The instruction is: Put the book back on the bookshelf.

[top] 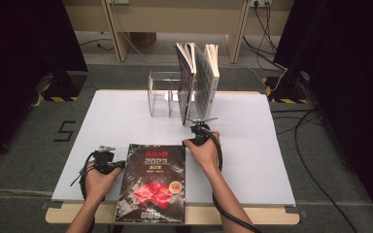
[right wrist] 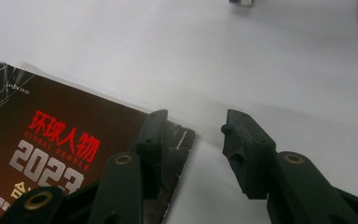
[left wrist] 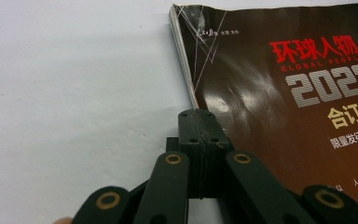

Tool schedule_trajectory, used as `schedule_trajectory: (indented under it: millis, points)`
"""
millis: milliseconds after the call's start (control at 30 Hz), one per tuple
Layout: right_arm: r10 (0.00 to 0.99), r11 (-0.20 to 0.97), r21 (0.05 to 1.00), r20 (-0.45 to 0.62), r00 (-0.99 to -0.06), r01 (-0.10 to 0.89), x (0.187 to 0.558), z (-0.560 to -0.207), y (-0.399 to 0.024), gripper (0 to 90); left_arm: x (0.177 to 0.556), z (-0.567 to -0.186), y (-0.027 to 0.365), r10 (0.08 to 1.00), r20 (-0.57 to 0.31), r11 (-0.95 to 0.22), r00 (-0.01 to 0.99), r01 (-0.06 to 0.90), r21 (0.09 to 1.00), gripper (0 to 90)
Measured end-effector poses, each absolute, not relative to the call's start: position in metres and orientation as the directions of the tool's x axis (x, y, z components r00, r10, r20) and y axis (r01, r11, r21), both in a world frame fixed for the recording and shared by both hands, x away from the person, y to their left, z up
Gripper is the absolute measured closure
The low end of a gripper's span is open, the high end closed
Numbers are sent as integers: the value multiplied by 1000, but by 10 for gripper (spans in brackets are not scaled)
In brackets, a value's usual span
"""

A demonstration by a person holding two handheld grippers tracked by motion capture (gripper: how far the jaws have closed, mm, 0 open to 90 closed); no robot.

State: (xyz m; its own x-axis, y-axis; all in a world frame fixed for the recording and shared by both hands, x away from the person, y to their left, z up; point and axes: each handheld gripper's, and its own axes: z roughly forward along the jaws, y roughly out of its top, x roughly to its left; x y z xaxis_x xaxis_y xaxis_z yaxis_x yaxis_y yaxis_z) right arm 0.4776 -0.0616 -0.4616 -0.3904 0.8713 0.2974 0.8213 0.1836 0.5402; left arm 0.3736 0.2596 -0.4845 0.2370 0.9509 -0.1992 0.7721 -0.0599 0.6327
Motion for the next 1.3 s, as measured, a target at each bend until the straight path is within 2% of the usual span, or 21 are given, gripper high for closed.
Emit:
schedule_trajectory:
  millis: [100,200,500,1133,1300]
  points:
    - [872,182,527,303,-384,830,477,-464,-60,596,375,-483,265,946,-223,-48,237,778,626,859]
    - [868,187,522,308,-389,832,476,-464,-57,592,375,-482,272,943,-257,-4,212,778,628,739]
    - [865,191,510,316,-389,839,475,-469,-55,586,373,-475,264,934,-267,-19,238,777,629,636]
    - [862,193,492,327,-387,849,484,-472,-47,571,373,-480,258,930,-250,-72,270,800,595,637]
    - [859,174,499,345,-379,849,482,-473,-48,570,371,-481,251,943,-206,-88,262,791,606,658]
